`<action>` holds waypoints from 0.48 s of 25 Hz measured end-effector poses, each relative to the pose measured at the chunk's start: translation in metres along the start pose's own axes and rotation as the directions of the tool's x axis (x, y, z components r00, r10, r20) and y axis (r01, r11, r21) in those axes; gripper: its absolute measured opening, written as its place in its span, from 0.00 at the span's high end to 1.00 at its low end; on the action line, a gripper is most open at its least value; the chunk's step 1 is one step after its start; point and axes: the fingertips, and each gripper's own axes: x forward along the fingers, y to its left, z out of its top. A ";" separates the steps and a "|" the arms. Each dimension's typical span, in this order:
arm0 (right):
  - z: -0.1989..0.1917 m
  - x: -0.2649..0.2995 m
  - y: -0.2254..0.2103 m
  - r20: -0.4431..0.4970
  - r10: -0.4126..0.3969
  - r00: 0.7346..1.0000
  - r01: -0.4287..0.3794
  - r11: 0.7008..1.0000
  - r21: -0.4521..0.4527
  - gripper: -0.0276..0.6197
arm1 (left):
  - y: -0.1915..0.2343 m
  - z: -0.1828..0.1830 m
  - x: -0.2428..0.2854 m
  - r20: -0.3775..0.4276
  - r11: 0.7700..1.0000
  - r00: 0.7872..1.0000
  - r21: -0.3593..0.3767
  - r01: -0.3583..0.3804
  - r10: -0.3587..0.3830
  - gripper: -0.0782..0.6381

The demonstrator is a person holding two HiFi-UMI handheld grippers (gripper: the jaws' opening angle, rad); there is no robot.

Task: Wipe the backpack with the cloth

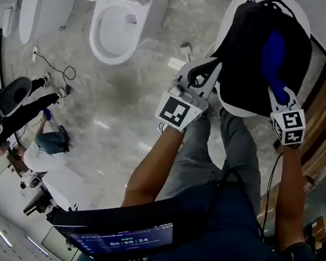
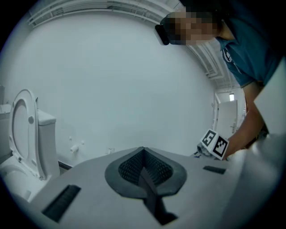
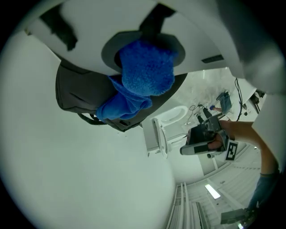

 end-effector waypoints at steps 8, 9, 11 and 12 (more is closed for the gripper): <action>-0.105 0.014 0.089 -0.291 0.155 0.944 -0.129 0.986 0.107 0.93 | -0.027 0.075 -0.027 0.050 0.997 0.997 0.063 0.054 -0.058 0.89; -0.133 0.016 0.107 -0.365 0.191 0.911 -0.156 0.980 0.124 0.93 | -0.029 0.081 -0.033 0.048 0.996 0.997 0.070 0.060 -0.064 0.89; -0.178 0.014 0.131 -0.478 0.233 0.847 -0.176 0.971 0.162 0.93 | -0.032 0.092 -0.044 0.044 0.994 0.996 0.087 0.071 -0.075 0.89; -0.190 0.011 0.136 -0.494 0.241 0.835 -0.172 0.968 0.181 0.93 | -0.034 0.098 -0.048 0.046 0.992 0.996 0.097 0.076 -0.081 0.89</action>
